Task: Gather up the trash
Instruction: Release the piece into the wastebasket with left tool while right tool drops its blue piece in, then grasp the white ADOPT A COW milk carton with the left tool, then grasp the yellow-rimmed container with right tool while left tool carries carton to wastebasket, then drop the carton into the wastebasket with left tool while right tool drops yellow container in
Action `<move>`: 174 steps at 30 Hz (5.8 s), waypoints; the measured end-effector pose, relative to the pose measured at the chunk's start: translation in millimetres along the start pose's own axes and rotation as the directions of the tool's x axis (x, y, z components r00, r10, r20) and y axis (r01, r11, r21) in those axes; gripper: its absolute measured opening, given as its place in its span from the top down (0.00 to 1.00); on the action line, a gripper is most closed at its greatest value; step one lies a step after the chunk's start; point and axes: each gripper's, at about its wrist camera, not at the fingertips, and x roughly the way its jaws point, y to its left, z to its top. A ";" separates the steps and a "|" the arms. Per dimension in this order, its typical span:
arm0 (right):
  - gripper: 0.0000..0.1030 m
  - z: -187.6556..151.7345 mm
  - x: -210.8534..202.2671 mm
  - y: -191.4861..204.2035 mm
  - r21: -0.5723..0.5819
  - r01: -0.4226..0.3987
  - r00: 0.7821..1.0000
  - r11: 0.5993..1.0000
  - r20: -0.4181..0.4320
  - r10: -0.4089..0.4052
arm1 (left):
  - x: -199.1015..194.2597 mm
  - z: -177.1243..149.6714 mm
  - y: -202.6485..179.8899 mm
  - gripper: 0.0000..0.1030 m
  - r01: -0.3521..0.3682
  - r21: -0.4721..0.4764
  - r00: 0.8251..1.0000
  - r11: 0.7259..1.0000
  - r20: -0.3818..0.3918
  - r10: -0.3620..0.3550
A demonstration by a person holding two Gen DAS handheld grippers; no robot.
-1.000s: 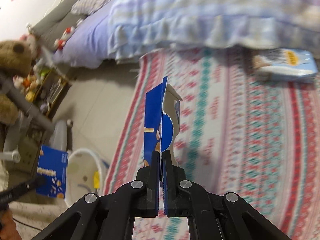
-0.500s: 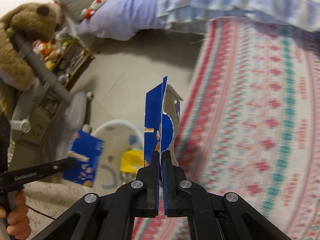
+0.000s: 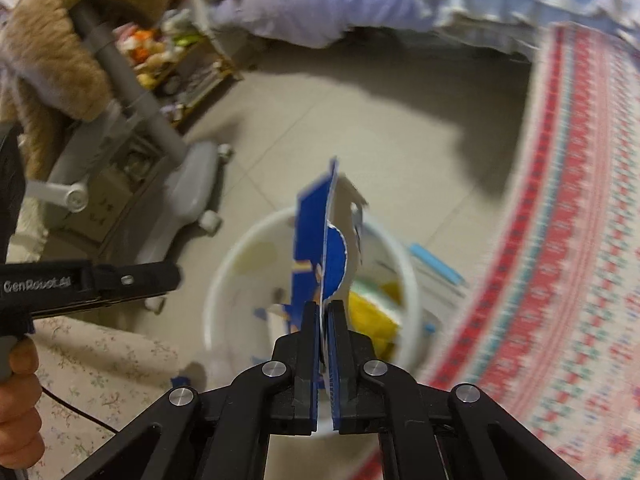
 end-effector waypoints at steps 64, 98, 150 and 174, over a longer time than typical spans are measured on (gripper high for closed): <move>0.34 -137.1 -327.6 -321.9 0.593 0.350 0.910 0.725 -0.030 -0.414 | 123.7 -125.5 -563.8 0.22 -0.197 0.952 0.978 0.233 0.208 -0.025; 0.34 -153.1 -325.1 -340.4 0.609 0.348 0.920 0.713 -0.078 -0.384 | 103.2 -142.2 -376.1 0.32 -0.107 0.797 0.991 0.595 0.038 0.127; 0.68 -71.9 -210.8 -120.1 0.093 0.260 0.960 0.961 0.083 -0.268 | 29.7 -45.0 -2.0 0.32 0.213 -0.276 0.971 0.937 0.166 -0.171; 0.67 -47.8 -137.3 -78.9 -0.001 0.189 0.982 0.982 0.030 -0.189 | 0.3 -46.5 25.8 0.25 0.135 -0.330 0.983 0.934 0.162 -0.085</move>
